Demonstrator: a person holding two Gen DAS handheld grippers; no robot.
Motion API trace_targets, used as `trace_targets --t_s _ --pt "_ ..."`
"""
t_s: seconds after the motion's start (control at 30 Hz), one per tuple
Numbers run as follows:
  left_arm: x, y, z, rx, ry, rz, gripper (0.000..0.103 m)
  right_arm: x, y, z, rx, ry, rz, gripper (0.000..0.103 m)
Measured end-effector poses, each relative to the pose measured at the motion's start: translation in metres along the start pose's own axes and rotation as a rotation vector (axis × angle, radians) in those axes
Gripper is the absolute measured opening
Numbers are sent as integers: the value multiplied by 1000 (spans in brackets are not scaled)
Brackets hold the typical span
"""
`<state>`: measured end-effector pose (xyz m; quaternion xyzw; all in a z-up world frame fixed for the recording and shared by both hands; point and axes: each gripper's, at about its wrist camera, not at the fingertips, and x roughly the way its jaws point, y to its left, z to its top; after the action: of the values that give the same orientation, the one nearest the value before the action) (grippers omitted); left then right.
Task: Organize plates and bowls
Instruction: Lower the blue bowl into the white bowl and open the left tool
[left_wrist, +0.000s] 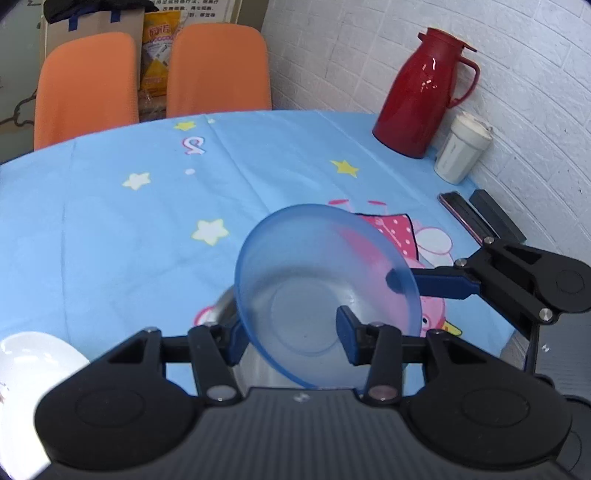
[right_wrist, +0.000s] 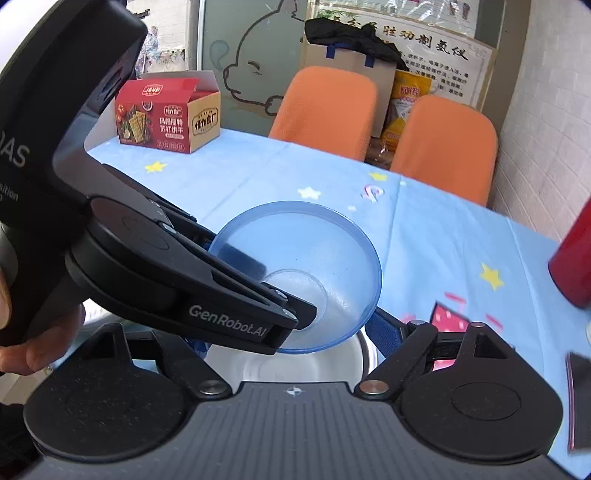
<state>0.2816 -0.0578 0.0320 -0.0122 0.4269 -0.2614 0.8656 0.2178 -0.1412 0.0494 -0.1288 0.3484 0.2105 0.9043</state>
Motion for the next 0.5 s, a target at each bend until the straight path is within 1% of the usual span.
trace_targets --t_s 0.13,0.23,0.3,0.33,0.37,0.4,0.43,0.5 --pt "5 -7 -15 11 20 10 45 -1 2 -20 17 -2 3 72" --pt "13 -4 -18 -1 34 14 46 4 4 -29 15 2 7 72" --pt "15 0 -19 0 30 40 47 7 3 -31 6 3 7 72" --pt "15 1 -19 4 25 54 53 7 4 -33 2 9 1 72" --pt "14 3 -20 4 19 47 62 7 3 -35 0 13 -4 72" --pt "12 4 -20 -6 20 30 68 6 2 -37 4 12 4 72" --pt "8 5 -20 -16 15 21 71 3 -1 -39 17 13 9 72" --pt "-3 6 -22 -5 -2 14 72 -5 -4 -47 40 15 11 72"
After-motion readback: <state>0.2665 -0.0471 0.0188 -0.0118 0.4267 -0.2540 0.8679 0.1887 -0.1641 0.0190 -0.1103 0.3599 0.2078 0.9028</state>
